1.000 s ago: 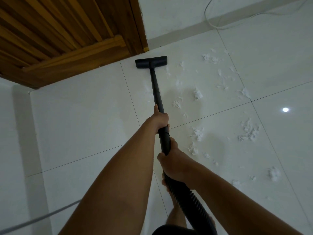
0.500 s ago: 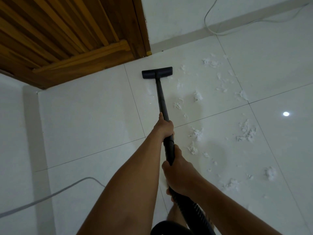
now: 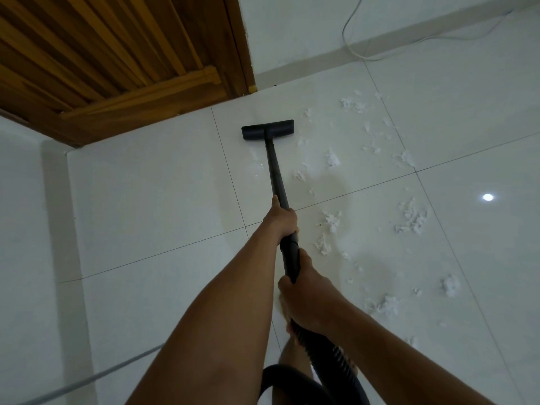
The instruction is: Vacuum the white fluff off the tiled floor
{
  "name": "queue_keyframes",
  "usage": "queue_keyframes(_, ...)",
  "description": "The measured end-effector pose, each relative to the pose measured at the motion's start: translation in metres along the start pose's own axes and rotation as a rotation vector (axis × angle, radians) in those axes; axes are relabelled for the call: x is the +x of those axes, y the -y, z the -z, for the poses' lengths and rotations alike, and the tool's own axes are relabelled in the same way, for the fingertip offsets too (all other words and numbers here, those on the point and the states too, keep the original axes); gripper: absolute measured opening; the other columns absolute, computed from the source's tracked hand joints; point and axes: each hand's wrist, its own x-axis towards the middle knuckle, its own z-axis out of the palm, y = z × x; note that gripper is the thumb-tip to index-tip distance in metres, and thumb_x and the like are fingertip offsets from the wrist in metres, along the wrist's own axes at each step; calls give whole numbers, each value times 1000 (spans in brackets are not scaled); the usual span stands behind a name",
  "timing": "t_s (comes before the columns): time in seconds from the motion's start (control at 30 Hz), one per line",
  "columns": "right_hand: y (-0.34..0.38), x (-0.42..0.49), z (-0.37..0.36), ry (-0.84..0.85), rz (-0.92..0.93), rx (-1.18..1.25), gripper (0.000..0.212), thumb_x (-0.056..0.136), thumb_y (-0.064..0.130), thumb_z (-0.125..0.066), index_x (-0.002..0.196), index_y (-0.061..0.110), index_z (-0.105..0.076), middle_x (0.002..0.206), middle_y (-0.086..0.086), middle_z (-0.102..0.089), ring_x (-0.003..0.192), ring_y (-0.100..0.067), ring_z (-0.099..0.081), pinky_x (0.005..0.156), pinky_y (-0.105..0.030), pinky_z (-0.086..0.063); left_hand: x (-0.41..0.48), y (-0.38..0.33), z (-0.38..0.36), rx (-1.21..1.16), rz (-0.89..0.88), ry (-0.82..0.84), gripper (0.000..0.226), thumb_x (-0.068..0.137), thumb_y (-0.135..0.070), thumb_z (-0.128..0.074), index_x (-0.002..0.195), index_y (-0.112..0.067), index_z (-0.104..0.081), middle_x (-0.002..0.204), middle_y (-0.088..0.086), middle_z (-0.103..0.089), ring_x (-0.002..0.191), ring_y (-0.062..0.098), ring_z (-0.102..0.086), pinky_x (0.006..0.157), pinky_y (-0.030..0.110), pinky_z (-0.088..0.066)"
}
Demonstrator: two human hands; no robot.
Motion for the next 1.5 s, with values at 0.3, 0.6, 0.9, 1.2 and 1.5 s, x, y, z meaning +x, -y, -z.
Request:
queue_keyframes(0.3, -13, 5, 3, -10, -5, -54, 62, 104, 20, -41, 159, 31, -12, 116, -22, -63, 39, -10, -59, 38, -18, -46, 13, 17, -11, 9, 19, -1, 73, 101, -22, -38, 158, -42, 4, 86, 12, -61, 71, 22, -60, 92, 46, -58)
queue_keyframes(0.6, 23, 38, 18, 37, -34, 36, 62, 104, 19, -42, 156, 36, -14, 98, -21, -61, 30, -10, -55, 36, -20, -45, 37, -26, 9, 8, 38, 35, 76, 102, -17, -37, 156, -44, 10, 98, 12, -60, 67, 17, -58, 67, 34, -58)
queue_keyframes(0.9, 74, 66, 33, 78, -103, 158, 61, 102, 18, -42, 154, 39, -16, 98, -23, -61, 39, -17, -59, 45, -30, -53, 62, -75, 36, 16, 62, 48, 78, 101, -14, -37, 156, -44, 10, 96, 13, -60, 66, 17, -57, 57, 31, -54)
queue_keyframes(1.2, 122, 48, 42, 105, -179, 176, 60, 104, 15, -43, 155, 32, -16, 92, -20, -59, 53, -21, -60, 45, -30, -54, 53, -103, 58, 27, 125, 77, 78, 99, -12, -39, 156, -45, 2, 87, 11, -59, 68, 17, -57, 74, 34, -56)
queue_keyframes(1.5, 148, 23, 42, 129, -263, 125, 60, 105, 13, -43, 157, 27, -16, 90, -19, -59, 57, -22, -61, 44, -31, -54, 24, -109, 69, -31, 187, 115, 63, 101, -12, -41, 154, -35, -17, 91, 11, -58, 65, 14, -55, 69, 31, -54)
